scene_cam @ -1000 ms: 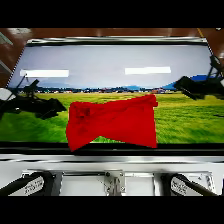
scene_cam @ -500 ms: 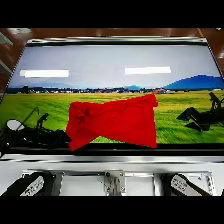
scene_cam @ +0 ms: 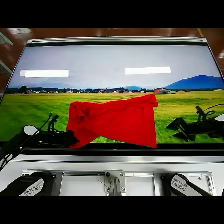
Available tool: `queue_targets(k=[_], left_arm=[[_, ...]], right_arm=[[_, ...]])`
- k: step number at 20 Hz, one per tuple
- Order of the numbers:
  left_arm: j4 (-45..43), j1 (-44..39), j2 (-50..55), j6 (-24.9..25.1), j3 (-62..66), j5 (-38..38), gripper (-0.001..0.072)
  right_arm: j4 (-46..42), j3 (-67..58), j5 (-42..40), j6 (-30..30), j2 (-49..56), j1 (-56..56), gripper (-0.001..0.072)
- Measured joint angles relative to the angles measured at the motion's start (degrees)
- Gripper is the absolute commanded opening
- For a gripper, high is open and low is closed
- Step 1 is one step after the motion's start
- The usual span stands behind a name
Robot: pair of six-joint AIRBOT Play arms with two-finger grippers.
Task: Fold the shirts.
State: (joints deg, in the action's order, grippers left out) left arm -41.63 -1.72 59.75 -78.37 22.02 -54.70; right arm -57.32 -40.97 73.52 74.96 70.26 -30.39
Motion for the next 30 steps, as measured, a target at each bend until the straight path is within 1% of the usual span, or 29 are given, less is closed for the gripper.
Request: queue_targets(k=[4,8,9,10,11,12,13,15,17,20,23,24,26,28,30], left_arm=[[1.2,-0.6,0.1,1.6,2.1,0.9,0.0050],[1.6,-0.8,0.1,3.3,5.7,0.7,0.0050],[1.6,-0.8,0.1,3.6,6.8,0.6,0.0050],[1.6,-0.8,0.1,3.8,7.9,0.5,0.0050],[1.7,-0.8,0.1,4.0,9.1,0.5,0.0050],[1.7,-0.8,0.1,4.3,10.5,0.4,0.0049],[1.7,-0.8,0.1,4.6,11.8,0.2,0.0048],[1.6,-0.8,-0.1,5.6,15.4,-0.5,0.0047],[-0.2,-0.8,-1.5,6.6,20.5,-2.2,0.0047],[-9.5,-0.8,-6.7,6.7,33.4,-4.9,0.0048],[-19.4,-0.5,-13.1,6.7,51.0,-5.8,0.0048],[-21.7,-0.3,-15.1,6.5,57.6,-5.1,0.0048],[-24.4,-0.1,-18.1,4.9,68.4,-4.2,0.0048],[-26.4,0.0,-20.7,2.9,77.0,-3.8,0.0048],[-27.3,0.1,-23.6,1.6,82.4,-4.2,0.0049]], right_arm=[[1.4,3.3,-2.8,-0.3,3.1,6.6,0.0673],[2.5,4.2,-5.2,1.9,7.1,12.8,0.0671],[3.4,4.3,-5.2,2.3,7.8,14.3,0.0617],[4.2,4.4,-6.0,2.6,8.3,15.6,0.0494],[5.0,4.4,-7.3,3.0,8.7,16.8,0.0397],[6.1,4.5,-8.7,3.2,9.0,17.9,0.0182],[8.3,4.5,-9.9,3.2,9.2,18.9,0.0068],[14.1,4.0,-9.9,1.0,9.4,20.2,0.0063],[21.2,1.6,-8.0,-3.6,8.5,20.5,0.0062],[29.4,-7.7,-3.2,-10.1,3.0,19.8,0.0062],[32.2,-23.1,-2.1,-13.7,-6.4,17.5,0.0062],[32.0,-28.7,-2.8,-14.2,-9.7,16.9,0.0062],[28.6,-40.0,-6.0,-13.2,-16.1,16.1,0.0062],[21.5,-49.9,-9.0,-9.0,-21.8,15.6,0.0062],[12.9,-56.8,-10.5,-3.4,-26.5,15.4,0.0062]])
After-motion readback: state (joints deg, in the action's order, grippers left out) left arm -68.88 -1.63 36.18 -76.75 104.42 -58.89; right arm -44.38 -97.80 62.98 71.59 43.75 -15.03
